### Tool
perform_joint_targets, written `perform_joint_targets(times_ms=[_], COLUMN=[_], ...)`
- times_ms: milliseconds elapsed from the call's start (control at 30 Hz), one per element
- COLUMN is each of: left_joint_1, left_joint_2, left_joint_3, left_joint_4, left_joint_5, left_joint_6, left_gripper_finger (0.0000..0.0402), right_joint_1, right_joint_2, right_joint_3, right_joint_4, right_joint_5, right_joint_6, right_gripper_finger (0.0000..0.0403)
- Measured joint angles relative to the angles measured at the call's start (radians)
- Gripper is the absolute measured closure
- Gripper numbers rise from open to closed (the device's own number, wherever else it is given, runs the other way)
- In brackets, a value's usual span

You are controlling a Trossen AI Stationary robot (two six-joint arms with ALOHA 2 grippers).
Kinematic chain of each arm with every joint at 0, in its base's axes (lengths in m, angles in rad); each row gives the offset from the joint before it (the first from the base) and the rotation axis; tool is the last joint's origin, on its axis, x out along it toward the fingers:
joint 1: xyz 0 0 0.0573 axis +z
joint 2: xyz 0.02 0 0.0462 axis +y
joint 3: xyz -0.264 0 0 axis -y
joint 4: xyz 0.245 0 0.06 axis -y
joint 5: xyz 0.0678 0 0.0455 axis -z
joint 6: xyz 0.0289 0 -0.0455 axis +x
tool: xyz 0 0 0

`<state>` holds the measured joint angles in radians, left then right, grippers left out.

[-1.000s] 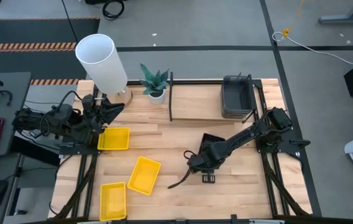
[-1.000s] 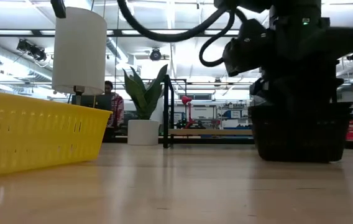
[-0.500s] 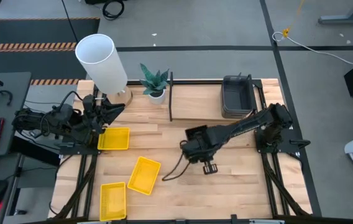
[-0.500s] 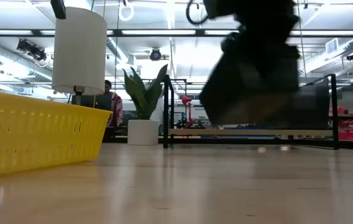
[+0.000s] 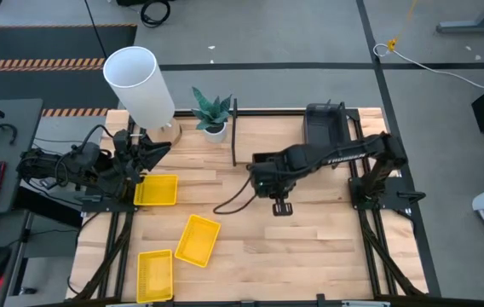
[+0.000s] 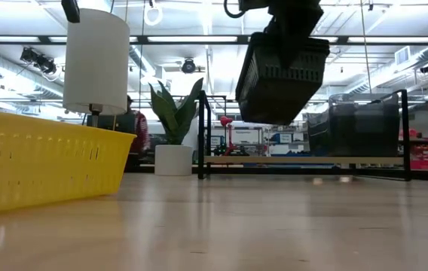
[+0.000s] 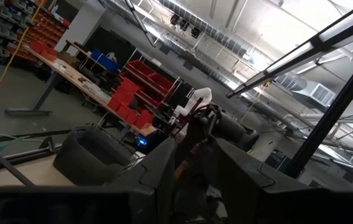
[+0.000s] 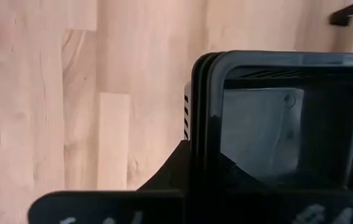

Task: Stack baskets on shelf by color
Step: Put the stacked black bins on the shelf

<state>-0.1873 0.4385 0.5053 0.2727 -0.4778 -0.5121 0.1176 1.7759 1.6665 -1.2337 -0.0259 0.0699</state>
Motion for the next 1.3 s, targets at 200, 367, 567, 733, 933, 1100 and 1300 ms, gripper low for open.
perform_joint_targets(times_ms=[200,367,567,733,933,1100,1300], left_joint_1=[0.000,0.000,0.000,0.000,0.000,0.000,0.000], left_joint_2=[0.000,0.000,0.000,0.000,0.000,0.000,0.000], left_joint_3=[0.000,0.000,0.000,0.000,0.000,0.000,0.000], left_joint_4=[0.002,0.004,0.008,0.008,0.008,0.008,0.008], left_joint_5=[0.000,-0.014,-0.019,-0.019,-0.033,-0.043,-0.045], left_joint_6=[0.000,-0.001,0.000,-0.001,-0.025,-0.029,-0.029], left_gripper_finger=[0.0283,0.0283,0.0283,0.0283,0.0283,0.0283,0.0283], right_joint_1=[-0.082,-0.178,-0.286,-0.370,-0.445,-0.470,-0.478], right_joint_2=[-0.013,-0.011,-0.011,-0.011,-0.011,-0.013,-0.011], right_joint_3=[-0.007,-0.079,-0.180,-0.266,-0.343,-0.370,-0.375], right_joint_4=[0.002,0.040,0.110,0.176,0.219,0.201,0.187], right_joint_5=[0.005,0.036,0.143,0.172,0.165,0.174,0.155], right_joint_6=[-0.045,-0.106,-0.179,-0.219,-0.278,-0.334,-0.333], right_gripper_finger=[0.0386,0.0389,0.0389,0.0389,0.0385,0.0368,0.0345])
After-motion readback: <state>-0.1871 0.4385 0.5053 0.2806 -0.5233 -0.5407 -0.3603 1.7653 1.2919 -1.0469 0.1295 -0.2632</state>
